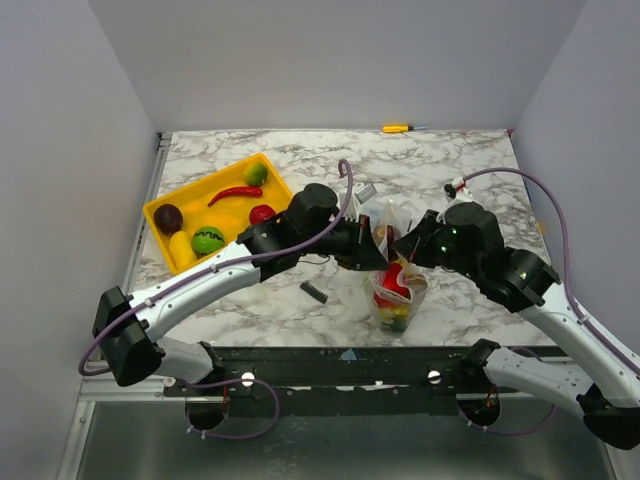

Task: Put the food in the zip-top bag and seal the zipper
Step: Place the fake vegetable in the zipper food storage bag.

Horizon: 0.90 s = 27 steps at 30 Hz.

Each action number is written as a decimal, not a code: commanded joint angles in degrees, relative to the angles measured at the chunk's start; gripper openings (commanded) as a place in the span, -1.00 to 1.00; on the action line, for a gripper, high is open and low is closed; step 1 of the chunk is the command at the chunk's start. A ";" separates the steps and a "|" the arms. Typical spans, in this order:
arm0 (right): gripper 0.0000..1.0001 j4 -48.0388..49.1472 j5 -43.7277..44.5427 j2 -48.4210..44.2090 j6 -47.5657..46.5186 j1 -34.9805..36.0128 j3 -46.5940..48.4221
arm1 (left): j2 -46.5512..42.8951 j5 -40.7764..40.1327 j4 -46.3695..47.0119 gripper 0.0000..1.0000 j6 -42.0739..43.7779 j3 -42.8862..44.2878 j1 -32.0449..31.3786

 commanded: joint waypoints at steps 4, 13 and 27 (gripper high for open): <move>-0.99 1.97 2.52 -3.91 6.61 0.20 -2.48 | -1.85 -3.66 -1.82 -1.00 2.49 -1.57 1.33; -0.80 -0.54 4.74 -2.34 -1.21 0.25 0.49 | 0.83 -3.28 -9.90 -1.00 11.92 1.28 2.63; -0.34 -10.05 4.12 6.48 -13.60 0.22 10.93 | 1.10 1.77 -11.19 -1.00 17.91 4.22 2.63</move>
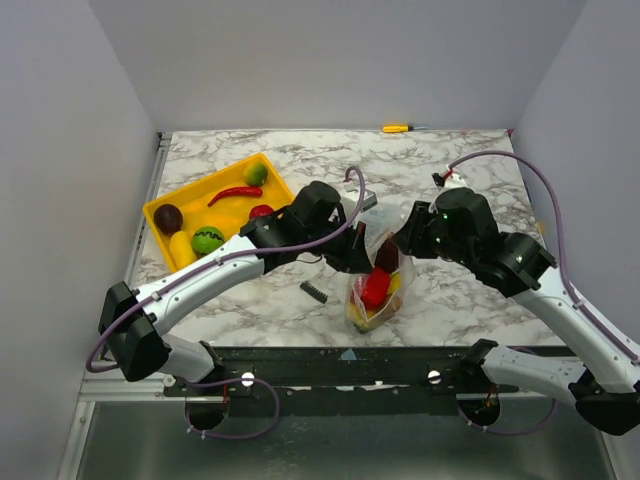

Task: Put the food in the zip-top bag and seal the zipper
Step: Place the fake vegetable in the zipper food storage bag.

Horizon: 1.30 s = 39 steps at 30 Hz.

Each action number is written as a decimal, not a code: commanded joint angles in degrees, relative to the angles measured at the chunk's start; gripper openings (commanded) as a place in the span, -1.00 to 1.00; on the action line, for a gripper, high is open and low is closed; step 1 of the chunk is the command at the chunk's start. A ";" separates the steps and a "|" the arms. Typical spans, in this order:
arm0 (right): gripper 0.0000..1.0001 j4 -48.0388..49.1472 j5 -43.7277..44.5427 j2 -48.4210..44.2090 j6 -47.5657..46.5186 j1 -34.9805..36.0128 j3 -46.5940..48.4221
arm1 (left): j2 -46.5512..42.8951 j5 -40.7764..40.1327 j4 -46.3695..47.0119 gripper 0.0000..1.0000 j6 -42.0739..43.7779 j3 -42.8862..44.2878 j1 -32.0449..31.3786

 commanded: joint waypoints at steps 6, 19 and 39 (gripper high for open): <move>-0.61 -6.86 5.57 4.11 -7.65 0.25 4.71 | -0.22 2.83 -1.04 -1.00 3.55 2.85 0.01; -0.99 2.72 -2.75 -0.23 14.57 0.20 1.72 | -2.18 -2.16 5.95 0.19 -5.00 1.88 -3.16; -0.99 8.38 -3.27 -2.71 9.19 0.19 -2.83 | -3.96 -14.55 3.92 -0.15 -5.58 2.07 -8.96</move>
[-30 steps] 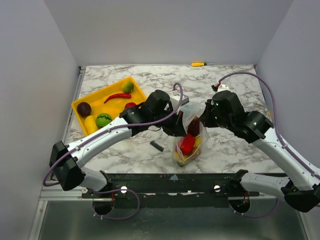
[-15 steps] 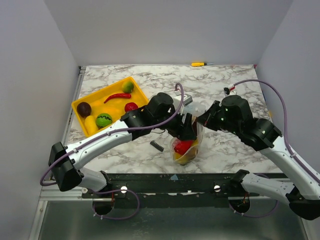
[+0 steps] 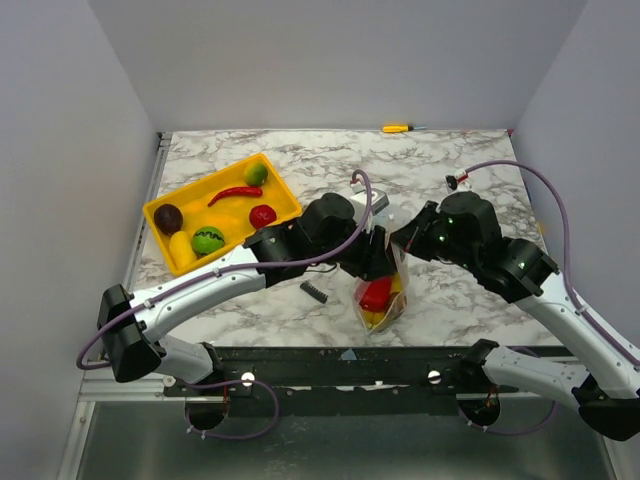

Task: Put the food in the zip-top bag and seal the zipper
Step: Place the fake vegetable in the zipper food storage bag, then adjust the zipper food storage bag at the center of the board.

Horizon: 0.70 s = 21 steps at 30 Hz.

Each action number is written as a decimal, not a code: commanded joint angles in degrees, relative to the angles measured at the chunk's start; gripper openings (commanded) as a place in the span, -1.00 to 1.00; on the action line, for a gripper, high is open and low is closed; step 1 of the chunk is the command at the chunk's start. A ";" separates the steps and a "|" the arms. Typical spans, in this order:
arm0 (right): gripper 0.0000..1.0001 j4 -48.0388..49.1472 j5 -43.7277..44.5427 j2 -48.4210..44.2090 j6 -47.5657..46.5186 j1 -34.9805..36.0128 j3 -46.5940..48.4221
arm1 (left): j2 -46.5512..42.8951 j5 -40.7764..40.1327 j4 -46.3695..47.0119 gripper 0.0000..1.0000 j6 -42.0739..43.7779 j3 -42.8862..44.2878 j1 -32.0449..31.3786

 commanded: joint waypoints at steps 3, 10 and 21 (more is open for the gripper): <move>-0.99 6.26 -5.72 -0.33 -11.57 0.24 0.11 | -3.86 0.21 3.14 -0.29 -0.32 -2.93 -0.27; -0.99 5.33 -4.95 1.35 -15.82 0.19 2.14 | -3.12 -0.48 0.31 -1.00 -1.19 -2.03 -0.08; -0.99 -0.11 -7.28 5.73 -20.71 0.22 8.12 | -12.21 -2.30 21.31 -1.00 -21.77 -18.44 0.62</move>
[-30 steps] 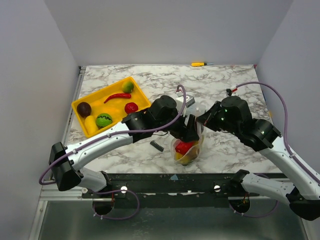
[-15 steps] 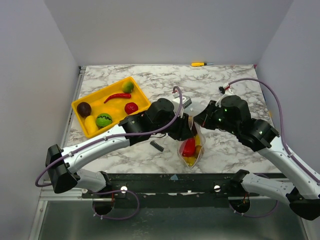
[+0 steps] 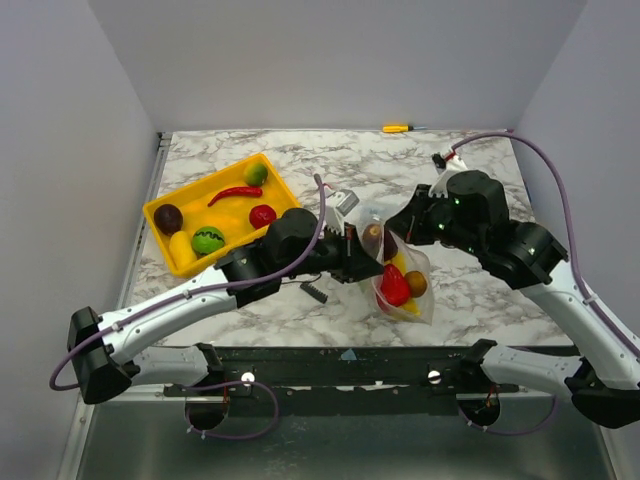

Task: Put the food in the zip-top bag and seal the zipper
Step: Adjust the zipper food storage bag at the center of the board.

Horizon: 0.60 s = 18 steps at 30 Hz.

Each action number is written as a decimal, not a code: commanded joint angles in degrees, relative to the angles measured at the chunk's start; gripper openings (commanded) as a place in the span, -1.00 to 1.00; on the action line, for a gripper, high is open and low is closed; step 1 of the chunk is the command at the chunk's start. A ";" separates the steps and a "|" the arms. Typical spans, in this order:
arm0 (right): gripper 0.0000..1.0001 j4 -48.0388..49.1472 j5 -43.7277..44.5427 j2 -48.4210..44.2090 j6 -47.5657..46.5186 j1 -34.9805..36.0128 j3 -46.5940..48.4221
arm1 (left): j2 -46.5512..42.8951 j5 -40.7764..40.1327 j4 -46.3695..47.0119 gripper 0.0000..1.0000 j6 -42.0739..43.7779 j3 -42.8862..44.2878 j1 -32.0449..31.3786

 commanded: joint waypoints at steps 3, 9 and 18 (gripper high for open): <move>-0.99 7.70 -7.27 2.16 -6.04 0.25 -10.37 | -4.99 -8.48 17.51 -1.00 -22.38 -17.62 1.99; -0.89 -1.07 -7.15 5.65 -11.54 0.23 -1.84 | -8.64 -11.54 20.47 -1.00 -24.50 -21.00 2.03; 0.08 -17.28 -4.33 5.77 -15.79 0.21 2.19 | -9.20 -12.24 23.36 -1.00 -25.94 -21.29 2.03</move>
